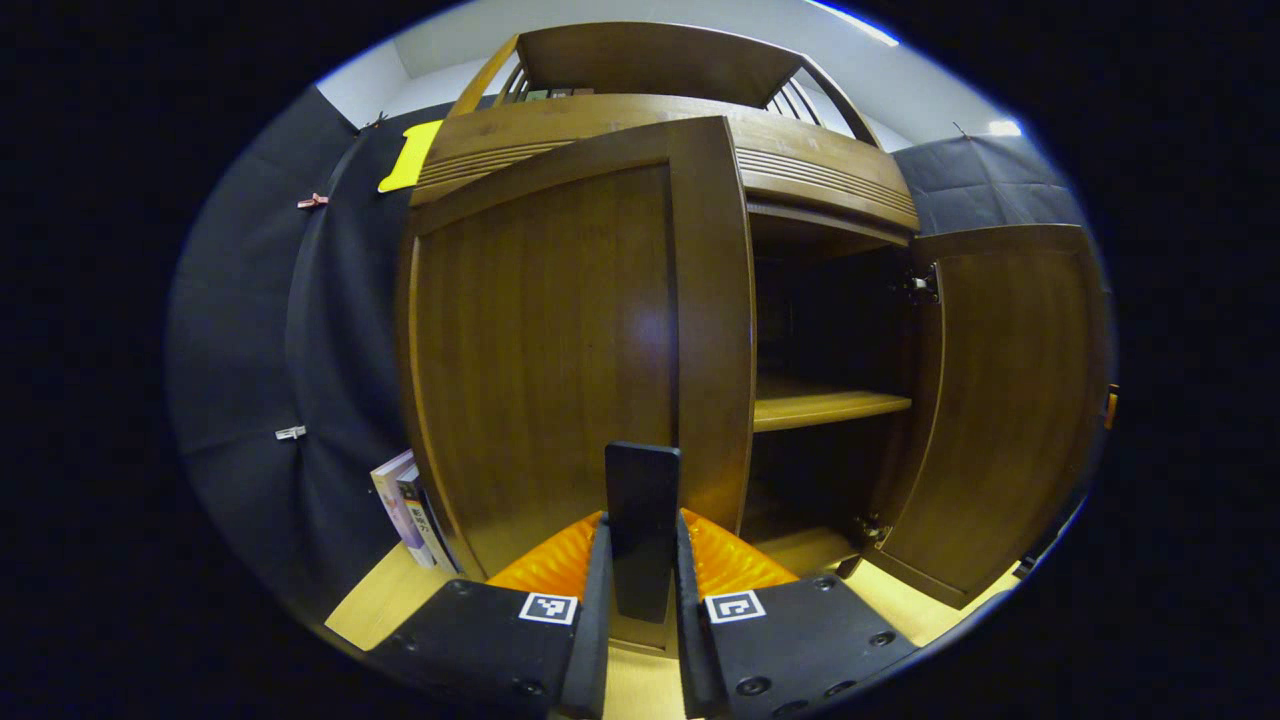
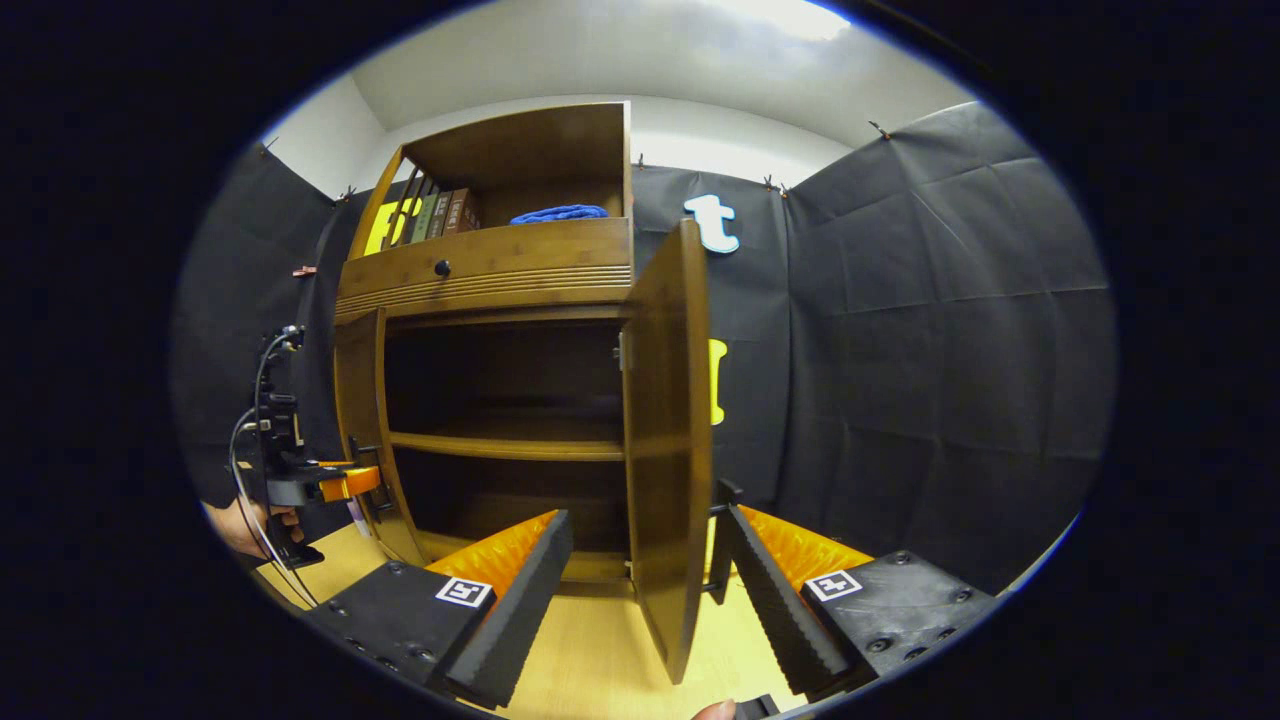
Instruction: Open the right door of the double-door shoe cabinet with the right hand, and open the left door with the left hand.
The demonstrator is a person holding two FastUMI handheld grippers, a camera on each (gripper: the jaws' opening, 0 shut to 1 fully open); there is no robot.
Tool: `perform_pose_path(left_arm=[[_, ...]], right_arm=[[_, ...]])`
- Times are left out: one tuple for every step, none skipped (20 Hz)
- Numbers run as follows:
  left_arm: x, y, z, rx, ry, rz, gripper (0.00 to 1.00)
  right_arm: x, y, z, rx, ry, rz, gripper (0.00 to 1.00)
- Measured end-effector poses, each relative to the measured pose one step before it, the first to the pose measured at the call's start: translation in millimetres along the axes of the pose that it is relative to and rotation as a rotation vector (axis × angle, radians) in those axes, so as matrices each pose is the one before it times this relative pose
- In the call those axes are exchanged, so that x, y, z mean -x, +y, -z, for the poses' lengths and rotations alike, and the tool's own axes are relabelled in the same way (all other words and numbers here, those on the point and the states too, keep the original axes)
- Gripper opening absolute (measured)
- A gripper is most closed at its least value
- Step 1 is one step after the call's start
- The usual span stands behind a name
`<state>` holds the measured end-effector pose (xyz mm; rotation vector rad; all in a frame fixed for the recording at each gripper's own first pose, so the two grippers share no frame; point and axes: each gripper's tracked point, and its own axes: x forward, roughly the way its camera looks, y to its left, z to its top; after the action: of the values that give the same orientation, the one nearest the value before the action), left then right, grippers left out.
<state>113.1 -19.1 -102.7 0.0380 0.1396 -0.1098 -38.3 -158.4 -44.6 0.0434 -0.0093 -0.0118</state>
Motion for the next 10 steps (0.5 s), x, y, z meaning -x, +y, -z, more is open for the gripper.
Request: perform_pose_path(left_arm=[[8.4, 4.88, 1.22, 0.00412, 0.00173, 0.00027, 0.32], [8.43, 5.01, 0.62, 0.00351, -0.00012, 0.00083, 0.32], [8.16, 5.58, 1.8, 0.00074, -0.00037, -0.00026, 0.31], [6.03, 5.33, 0.05, -0.00619, -0.00391, 0.0, 0.31], [5.99, 5.45, 1.46, -0.0053, 0.00024, -0.00298, 0.3], [6.23, 5.73, 0.49, -0.00108, 0.00018, -0.00533, 0.3], [5.18, 5.12, 2.42, 0.00388, 0.00084, -0.00548, 0.3], [5.21, 5.04, 0.58, 0.0053, -0.00033, -0.00532, 0.29], [4.78, 4.83, 0.87, 0.00062, -0.00201, -0.00426, 0.28], [4.04, 5.13, -0.29, -0.00443, -0.00146, -0.00427, 0.28]], right_arm=[[6.15, 5.09, -2.94, -0.00597, 0.00079, -0.00725, 0.98], [-0.74, 10.24, -1.32, -0.00945, -0.00366, -0.01377, 0.98], [-0.72, 11.28, -0.97, -0.00684, -0.00515, -0.01671, 1.0], [-0.76, 11.83, 0.24, 0.0007, -0.00203, -0.01817, 0.98], [-2.24, 11.23, 1.01, 0.00732, -0.00018, -0.02047, 0.98], [-0.94, 9.43, 1.11, 0.0106, 0.00099, -0.01958, 0.98], [-2.17, 8.02, -1.45, 0.00896, -0.00179, -0.01639, 0.98], [-0.24, 8.99, -0.8, 0.00537, -0.00293, -0.01549, 0.98], [-1.77, 7.52, -1.29, 0.00277, -0.00467, -0.01166, 1.0], [-1.17, 7.72, -0.85, 0.00097, -0.00108, -0.01339, 1.0]])
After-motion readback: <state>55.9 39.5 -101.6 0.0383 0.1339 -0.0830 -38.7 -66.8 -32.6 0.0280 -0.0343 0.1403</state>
